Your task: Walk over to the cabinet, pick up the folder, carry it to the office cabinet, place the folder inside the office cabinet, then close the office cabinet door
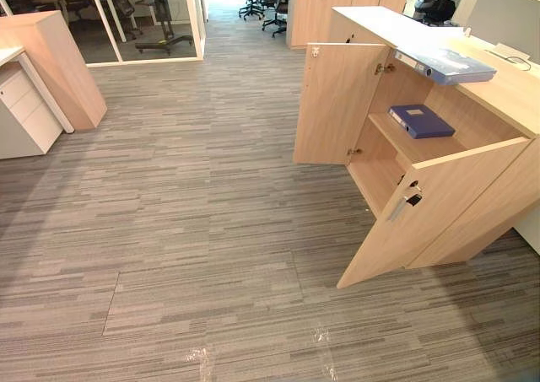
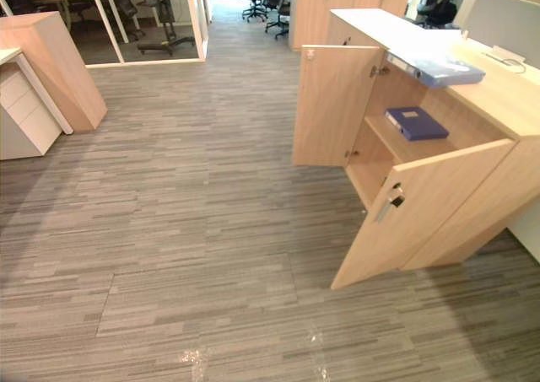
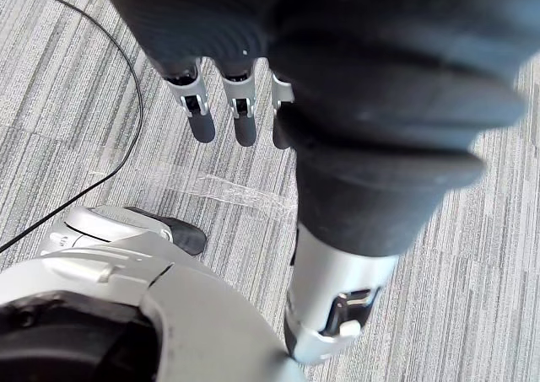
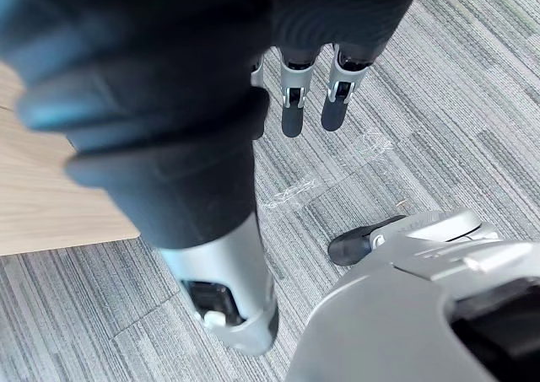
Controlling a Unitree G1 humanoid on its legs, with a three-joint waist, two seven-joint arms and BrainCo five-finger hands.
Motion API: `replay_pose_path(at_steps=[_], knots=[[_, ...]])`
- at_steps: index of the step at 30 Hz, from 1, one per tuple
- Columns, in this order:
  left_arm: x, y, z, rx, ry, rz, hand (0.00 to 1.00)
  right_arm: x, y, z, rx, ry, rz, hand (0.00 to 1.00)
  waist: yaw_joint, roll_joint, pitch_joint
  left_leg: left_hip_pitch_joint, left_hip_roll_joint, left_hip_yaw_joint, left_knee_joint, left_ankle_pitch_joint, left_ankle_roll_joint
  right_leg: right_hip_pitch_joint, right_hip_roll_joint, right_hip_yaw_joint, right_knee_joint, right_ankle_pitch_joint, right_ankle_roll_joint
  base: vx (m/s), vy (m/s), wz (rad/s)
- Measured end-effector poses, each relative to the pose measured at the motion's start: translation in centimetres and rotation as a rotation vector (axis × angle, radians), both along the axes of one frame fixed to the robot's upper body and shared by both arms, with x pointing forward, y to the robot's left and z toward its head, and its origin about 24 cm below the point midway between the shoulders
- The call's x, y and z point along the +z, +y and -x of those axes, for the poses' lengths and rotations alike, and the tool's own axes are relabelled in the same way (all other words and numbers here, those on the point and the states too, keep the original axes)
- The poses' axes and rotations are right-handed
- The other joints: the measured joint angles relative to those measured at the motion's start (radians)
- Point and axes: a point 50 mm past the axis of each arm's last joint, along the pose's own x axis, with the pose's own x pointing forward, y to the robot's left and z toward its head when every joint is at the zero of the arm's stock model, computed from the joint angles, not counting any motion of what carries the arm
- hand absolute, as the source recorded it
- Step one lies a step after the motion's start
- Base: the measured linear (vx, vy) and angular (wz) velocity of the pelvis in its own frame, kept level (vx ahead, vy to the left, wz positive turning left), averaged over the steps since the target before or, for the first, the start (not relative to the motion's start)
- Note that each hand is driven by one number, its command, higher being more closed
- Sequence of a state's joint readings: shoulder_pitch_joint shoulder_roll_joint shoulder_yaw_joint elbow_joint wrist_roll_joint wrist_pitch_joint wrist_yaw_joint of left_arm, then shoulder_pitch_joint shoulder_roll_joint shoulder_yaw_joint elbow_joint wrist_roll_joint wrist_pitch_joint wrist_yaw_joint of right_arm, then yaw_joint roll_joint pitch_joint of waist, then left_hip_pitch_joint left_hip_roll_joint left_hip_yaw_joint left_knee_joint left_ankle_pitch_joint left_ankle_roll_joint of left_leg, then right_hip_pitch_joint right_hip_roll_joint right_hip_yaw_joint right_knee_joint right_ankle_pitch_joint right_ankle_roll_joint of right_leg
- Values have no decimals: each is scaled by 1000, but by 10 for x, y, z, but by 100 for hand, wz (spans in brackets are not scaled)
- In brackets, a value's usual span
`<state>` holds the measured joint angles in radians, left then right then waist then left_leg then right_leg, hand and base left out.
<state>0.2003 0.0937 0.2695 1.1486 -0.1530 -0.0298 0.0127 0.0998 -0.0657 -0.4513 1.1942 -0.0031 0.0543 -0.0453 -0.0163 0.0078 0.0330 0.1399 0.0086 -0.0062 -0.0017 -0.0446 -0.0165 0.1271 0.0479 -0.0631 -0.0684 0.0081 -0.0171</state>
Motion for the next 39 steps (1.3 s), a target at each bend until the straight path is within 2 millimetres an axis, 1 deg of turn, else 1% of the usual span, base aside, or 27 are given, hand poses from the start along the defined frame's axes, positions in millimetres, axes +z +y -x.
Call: replay_pose_path(at_steps=[22,39], knots=[[0,0,-1,-16,-3,-5,0,0,0,0,0,0,0,0,0,-4,3,0,0,0,0,0,-1,0,0,0,0,0,0,0,0,0],[1,0,-6,-92,-5,-49,0,0,0,0,0,1,3,0,0,-5,6,-1,0,-7,2,1,-2,2,-1,-10,2,0,0,0,0,1]])
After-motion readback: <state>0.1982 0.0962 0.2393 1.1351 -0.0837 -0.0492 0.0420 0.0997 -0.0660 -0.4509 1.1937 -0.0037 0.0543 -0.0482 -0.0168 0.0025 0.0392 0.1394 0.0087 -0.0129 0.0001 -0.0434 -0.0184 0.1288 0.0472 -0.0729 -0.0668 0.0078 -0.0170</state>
